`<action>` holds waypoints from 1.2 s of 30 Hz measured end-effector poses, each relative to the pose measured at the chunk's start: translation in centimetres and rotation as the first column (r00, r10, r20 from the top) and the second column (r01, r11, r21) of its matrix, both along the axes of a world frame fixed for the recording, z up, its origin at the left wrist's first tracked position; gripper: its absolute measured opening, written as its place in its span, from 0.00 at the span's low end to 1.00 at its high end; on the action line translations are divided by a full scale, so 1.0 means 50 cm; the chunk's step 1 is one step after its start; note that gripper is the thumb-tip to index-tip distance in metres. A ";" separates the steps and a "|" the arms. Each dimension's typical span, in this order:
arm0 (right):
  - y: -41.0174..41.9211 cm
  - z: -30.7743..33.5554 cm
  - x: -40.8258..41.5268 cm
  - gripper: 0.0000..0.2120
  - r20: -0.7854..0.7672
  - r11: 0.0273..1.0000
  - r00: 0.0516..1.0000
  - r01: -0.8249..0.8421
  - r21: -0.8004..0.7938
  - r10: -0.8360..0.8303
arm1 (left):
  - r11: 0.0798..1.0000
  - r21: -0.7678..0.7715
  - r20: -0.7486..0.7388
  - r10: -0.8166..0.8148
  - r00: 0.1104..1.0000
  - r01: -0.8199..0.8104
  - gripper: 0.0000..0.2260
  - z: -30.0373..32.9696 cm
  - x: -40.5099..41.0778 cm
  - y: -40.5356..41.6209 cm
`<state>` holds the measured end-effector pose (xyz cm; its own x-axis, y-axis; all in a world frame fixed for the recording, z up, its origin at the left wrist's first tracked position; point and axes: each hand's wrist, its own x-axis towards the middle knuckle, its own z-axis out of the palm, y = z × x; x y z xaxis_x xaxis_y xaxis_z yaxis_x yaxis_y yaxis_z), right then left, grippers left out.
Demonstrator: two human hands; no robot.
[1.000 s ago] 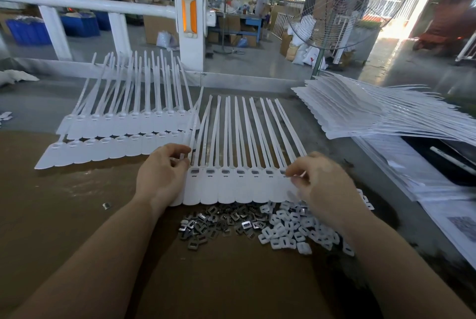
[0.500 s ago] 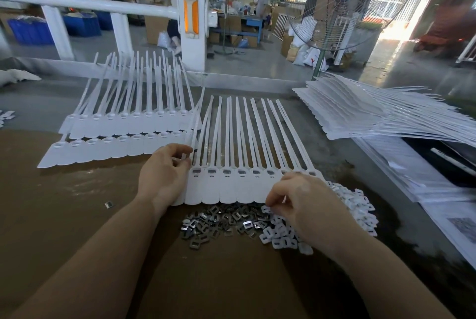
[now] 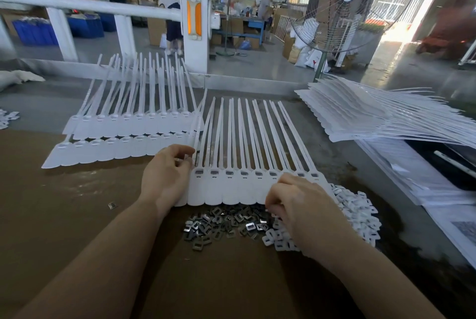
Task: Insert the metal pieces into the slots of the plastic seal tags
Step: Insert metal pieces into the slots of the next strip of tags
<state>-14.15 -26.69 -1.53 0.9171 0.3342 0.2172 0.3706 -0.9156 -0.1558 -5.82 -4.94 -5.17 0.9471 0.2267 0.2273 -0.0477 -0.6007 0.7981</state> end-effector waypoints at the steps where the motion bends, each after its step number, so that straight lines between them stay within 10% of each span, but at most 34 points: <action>1: 0.000 0.002 0.001 0.05 -0.011 0.997 1.000 0.017 0.070 -0.016 | 1.000 0.004 0.008 0.002 1.000 -0.002 0.08 0.001 -0.001 -0.001; 9: 0.022 0.011 0.038 0.05 0.027 0.875 0.991 0.103 0.473 -0.132 | 0.951 0.309 0.352 -0.104 0.930 -0.011 0.05 0.029 -0.034 -0.028; 14: 0.056 0.009 0.064 0.05 0.018 0.864 0.997 0.056 0.500 -0.076 | 0.894 0.359 0.401 -0.406 0.821 0.267 0.05 0.039 -0.047 -0.035; 27: 0.093 0.004 0.077 0.04 0.047 0.841 0.999 -0.029 0.539 0.004 | 0.878 0.130 0.191 -0.479 0.857 0.461 0.11 0.036 -0.041 -0.034; 36: 0.005 0.002 0.060 0.03 0.139 0.856 0.946 0.194 0.480 -0.292 | 0.976 -0.177 0.020 -0.123 0.992 0.125 0.03 0.036 -0.011 0.009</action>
